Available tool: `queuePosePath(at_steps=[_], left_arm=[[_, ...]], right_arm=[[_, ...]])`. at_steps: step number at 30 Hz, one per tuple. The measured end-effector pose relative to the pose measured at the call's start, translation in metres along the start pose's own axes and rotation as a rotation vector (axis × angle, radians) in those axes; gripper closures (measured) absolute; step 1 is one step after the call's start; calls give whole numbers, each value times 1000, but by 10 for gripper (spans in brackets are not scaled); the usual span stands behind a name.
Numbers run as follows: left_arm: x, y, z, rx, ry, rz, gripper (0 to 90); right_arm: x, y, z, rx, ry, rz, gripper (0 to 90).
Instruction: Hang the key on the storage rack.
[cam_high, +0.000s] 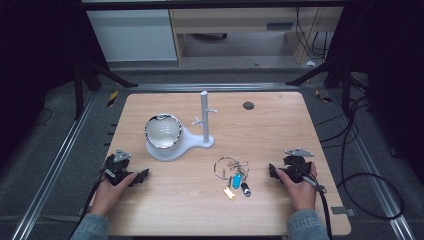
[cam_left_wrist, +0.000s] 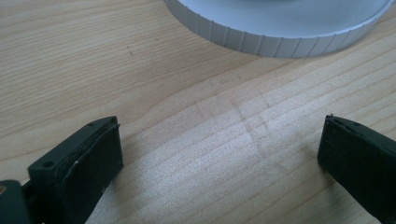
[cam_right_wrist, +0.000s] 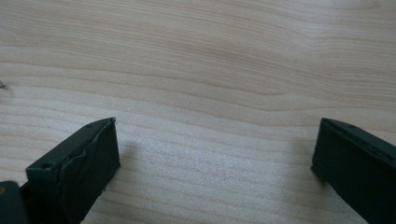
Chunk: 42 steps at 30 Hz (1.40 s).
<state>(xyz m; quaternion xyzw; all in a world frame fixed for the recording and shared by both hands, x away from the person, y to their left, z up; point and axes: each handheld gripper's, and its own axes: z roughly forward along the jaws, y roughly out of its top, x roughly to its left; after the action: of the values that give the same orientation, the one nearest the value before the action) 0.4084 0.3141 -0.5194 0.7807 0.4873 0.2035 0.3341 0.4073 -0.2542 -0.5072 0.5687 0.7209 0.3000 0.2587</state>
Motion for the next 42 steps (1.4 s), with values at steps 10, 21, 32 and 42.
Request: queuePosePath(at_steps=[10,21,32,42], left_arm=[[-1,-1,-2,3,6,-3,0],[-2,-2,-1,1,6,-7,0],[-2,-1,-1,2,12,-13,0],[-3,-3,-3,3,16,-12,0]], right_arm=[[1,8,-12,87,84,-158,150],[6,46,-33,196,174,-385,358],[25,72,-28,278,259,-470,498],[42,83,-16,333,330,-556,635]])
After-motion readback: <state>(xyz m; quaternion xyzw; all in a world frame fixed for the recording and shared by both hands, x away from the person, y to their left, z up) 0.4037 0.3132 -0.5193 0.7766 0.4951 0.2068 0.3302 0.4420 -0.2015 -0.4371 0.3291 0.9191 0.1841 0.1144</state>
